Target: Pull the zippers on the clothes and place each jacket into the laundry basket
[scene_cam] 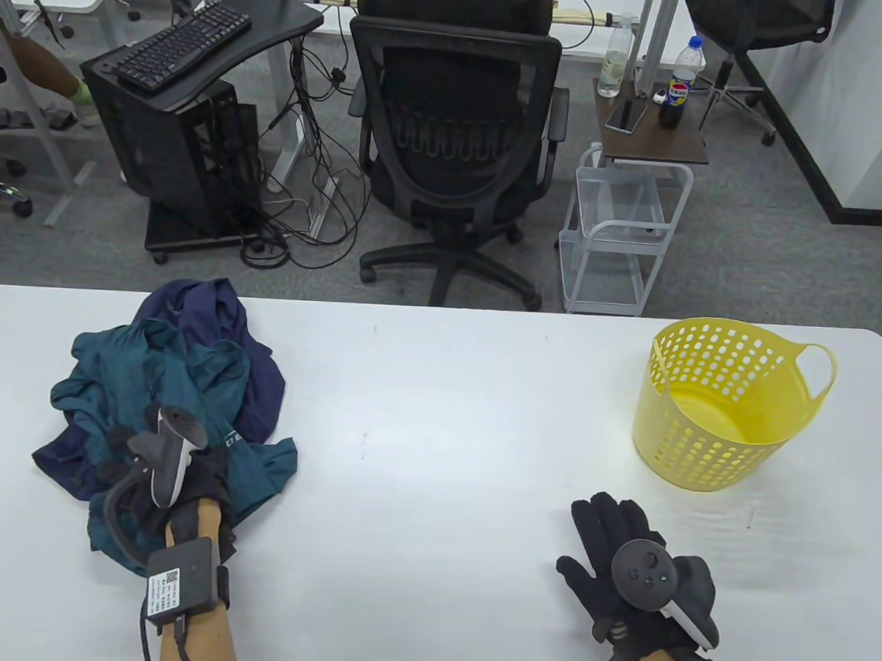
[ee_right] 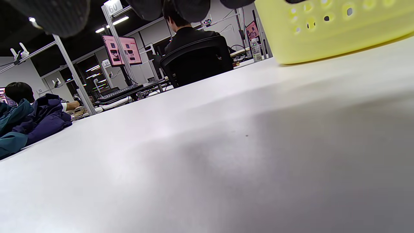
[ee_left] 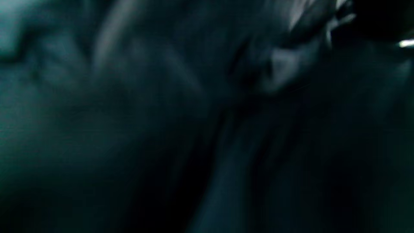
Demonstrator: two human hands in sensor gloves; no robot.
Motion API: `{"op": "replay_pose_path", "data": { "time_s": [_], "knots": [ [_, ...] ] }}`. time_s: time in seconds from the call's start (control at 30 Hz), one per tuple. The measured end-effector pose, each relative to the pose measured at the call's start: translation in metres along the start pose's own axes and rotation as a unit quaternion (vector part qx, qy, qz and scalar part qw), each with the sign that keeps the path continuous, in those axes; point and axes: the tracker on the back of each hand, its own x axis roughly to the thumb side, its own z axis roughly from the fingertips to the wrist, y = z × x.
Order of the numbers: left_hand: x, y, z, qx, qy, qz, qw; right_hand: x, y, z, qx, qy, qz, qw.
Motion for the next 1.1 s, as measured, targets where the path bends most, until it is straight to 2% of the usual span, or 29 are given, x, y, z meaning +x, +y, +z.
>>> {"op": "replay_pose_path", "data": {
  "time_s": [0.13,0.3,0.4,0.57,0.63,0.83,0.93,1.1],
  "knots": [
    [-0.004,-0.007,0.0,0.082,0.004,-0.071,0.994,0.005,0.002,0.0,0.008,-0.006,0.005,1.0],
    [-0.016,0.002,-0.003,0.139,-0.003,-0.066,0.988,0.02,0.01,0.0,0.02,-0.026,0.02,0.999],
    [-0.026,0.013,-0.002,0.17,-0.01,-0.023,0.985,0.024,0.014,-0.001,0.025,-0.029,0.025,0.999],
    [-0.047,0.043,0.008,0.191,-0.031,0.074,0.978,0.022,0.019,-0.002,0.04,-0.024,0.017,0.999],
    [-0.058,0.063,0.017,0.198,-0.048,0.141,0.969,0.021,0.02,-0.002,0.044,-0.023,0.016,0.999],
    [-0.072,0.117,0.058,0.241,-0.118,0.222,0.937,0.021,0.021,-0.002,0.054,-0.024,0.003,0.998],
    [-0.069,0.142,0.09,0.268,-0.176,0.237,0.917,0.022,0.021,-0.002,0.056,-0.024,0.004,0.998],
    [-0.05,0.163,0.142,0.294,-0.275,0.238,0.884,0.019,0.019,-0.002,0.055,-0.021,-0.004,0.998]
  ]
}}
